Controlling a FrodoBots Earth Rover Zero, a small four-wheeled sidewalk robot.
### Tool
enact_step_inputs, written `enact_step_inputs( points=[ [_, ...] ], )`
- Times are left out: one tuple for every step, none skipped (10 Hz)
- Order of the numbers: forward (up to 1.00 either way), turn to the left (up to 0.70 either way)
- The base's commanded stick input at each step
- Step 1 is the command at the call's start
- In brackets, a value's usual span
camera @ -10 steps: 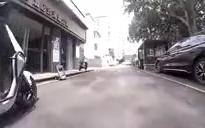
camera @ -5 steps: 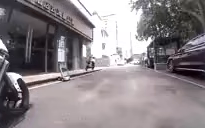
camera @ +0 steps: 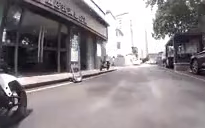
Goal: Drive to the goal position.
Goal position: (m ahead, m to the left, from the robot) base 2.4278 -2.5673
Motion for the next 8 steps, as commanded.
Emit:
enact_step_inputs(
  points=[
    [0.70, 0.14],
    [0.70, 0.14],
    [0.70, 0.14],
    [0.70, 0.14],
    [0.70, 0.14],
    [0.70, 0.14],
    [0.70, 0.14],
    [0.70, 0.14]
  ],
)
